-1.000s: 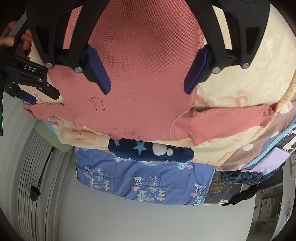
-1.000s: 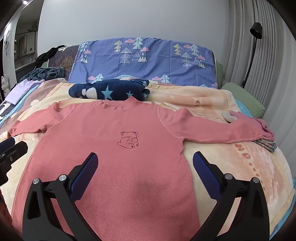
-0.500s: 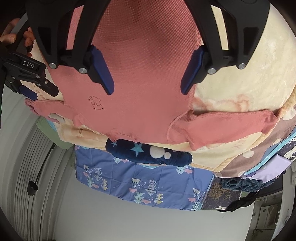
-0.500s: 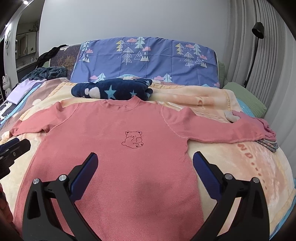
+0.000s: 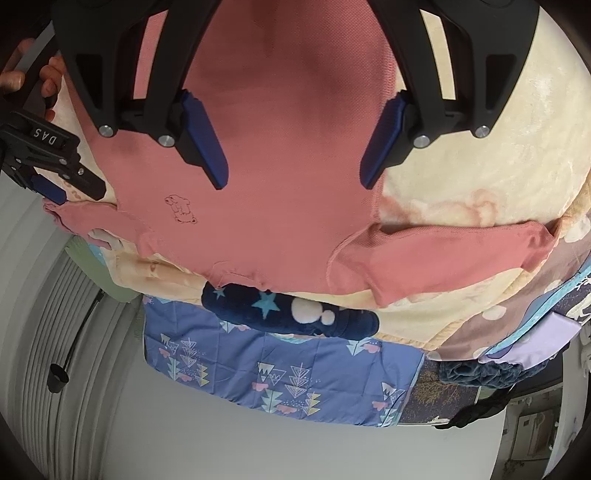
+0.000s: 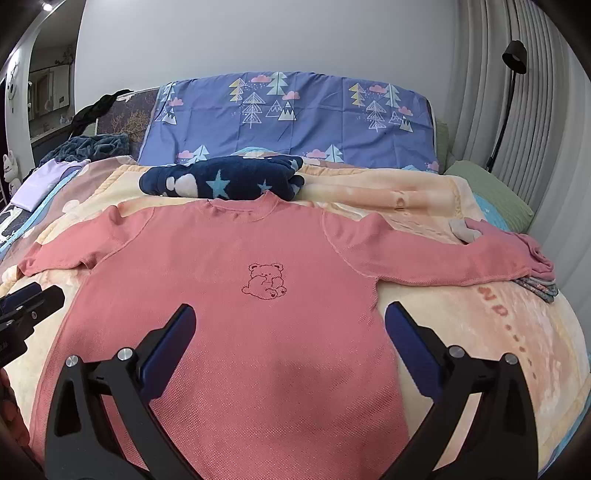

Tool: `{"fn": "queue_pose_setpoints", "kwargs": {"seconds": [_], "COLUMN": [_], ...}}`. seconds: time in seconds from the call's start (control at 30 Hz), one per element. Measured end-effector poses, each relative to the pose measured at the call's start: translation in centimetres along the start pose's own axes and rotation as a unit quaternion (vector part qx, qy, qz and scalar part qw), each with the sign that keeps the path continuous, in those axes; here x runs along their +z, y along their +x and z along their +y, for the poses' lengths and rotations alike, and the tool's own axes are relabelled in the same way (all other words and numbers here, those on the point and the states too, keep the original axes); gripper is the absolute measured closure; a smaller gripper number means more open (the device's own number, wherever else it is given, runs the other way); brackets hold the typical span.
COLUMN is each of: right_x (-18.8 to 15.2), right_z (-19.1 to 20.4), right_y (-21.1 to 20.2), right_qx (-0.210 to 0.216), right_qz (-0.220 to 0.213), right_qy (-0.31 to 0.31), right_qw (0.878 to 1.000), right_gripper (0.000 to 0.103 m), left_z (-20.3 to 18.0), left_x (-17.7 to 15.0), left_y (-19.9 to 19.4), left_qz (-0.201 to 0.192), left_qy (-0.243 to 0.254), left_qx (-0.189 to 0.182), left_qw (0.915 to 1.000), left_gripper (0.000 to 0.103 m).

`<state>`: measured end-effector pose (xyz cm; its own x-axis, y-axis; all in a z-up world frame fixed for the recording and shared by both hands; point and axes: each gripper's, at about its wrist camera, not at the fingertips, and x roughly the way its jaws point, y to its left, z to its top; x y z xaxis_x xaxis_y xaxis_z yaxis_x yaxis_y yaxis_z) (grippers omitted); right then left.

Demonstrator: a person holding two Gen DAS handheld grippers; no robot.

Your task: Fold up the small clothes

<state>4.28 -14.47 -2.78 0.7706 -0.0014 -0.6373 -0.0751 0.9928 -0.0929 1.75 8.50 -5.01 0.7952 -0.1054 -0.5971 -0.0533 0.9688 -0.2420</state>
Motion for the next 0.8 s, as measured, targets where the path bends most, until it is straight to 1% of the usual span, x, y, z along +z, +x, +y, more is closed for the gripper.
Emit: {"fn": "queue_pose_setpoints", "kwargs": {"seconds": [0.07, 0.17, 0.23, 0.3, 0.33, 0.4, 0.43, 0.57, 0.63, 0.67, 0.7, 0.73, 0.77, 0.8], "right_x": [0.1, 0.3, 0.3, 0.3, 0.3, 0.2, 0.1, -0.3, -0.6, -0.7, -0.8, -0.8, -0.9, -0.9], "right_z": [0.0, 0.1, 0.1, -0.1, -0.3, -0.7, -0.9, -1.4, -1.5, -1.5, -1.5, -1.6, -1.8, -2.1], "right_y": [0.0, 0.2, 0.2, 0.5, 0.7, 1.4, 1.7, 3.0, 3.2, 3.3, 3.3, 3.4, 3.5, 3.7], "right_qx": [0.0, 0.0, -0.001, -0.003, -0.004, -0.007, -0.008, -0.007, -0.004, -0.005, -0.008, -0.01, -0.012, -0.016], "right_qz": [0.0, 0.0, 0.0, 0.003, 0.005, 0.013, 0.017, 0.038, 0.044, 0.044, 0.043, 0.042, 0.043, 0.045], "right_qy": [0.0, -0.001, 0.0, 0.003, 0.004, 0.011, 0.014, 0.027, 0.028, 0.026, 0.023, 0.022, 0.022, 0.024], "right_qw": [1.0, 1.0, 1.0, 1.0, 1.0, 1.0, 1.0, 0.999, 0.999, 0.999, 0.999, 0.999, 0.999, 0.999], "right_gripper": [0.001, 0.001, 0.001, 0.001, 0.001, 0.001, 0.001, 0.001, 0.001, 0.001, 0.001, 0.001, 0.001, 0.001], "left_z": [0.9, 3.9, 6.9, 10.5, 13.1, 17.4, 19.6, 25.0, 26.9, 27.7, 28.7, 29.5, 30.2, 30.8], "left_x": [0.1, 0.5, 0.8, 1.0, 1.1, 1.1, 1.2, 2.2, 2.8, 2.9, 3.0, 3.0, 3.0, 3.0], "left_y": [0.2, 0.4, 0.4, 0.5, 0.7, 1.0, 1.2, 2.7, 3.9, 4.5, 5.0, 5.3, 5.5, 5.6], "left_qz": [0.003, 0.004, 0.004, 0.0, 0.0, 0.001, 0.001, -0.002, 0.001, 0.008, 0.009, 0.006, 0.003, -0.004], "left_qy": [-0.003, -0.026, -0.06, -0.105, -0.136, -0.188, -0.216, -0.272, -0.302, -0.316, -0.335, -0.351, -0.363, -0.375], "left_qx": [0.006, 0.03, 0.043, 0.065, 0.084, 0.096, 0.102, 0.105, 0.109, 0.117, 0.125, 0.123, 0.12, 0.119], "left_qw": [1.0, 0.9992, 0.9973, 0.9923, 0.9871, 0.9775, 0.971, 0.9567, 0.947, 0.9416, 0.9339, 0.9283, 0.924, 0.9191], "left_gripper": [0.038, 0.038, 0.037, 0.031, 0.031, 0.031, 0.031, 0.03, 0.032, 0.036, 0.043, 0.045, 0.049, 0.057]}}
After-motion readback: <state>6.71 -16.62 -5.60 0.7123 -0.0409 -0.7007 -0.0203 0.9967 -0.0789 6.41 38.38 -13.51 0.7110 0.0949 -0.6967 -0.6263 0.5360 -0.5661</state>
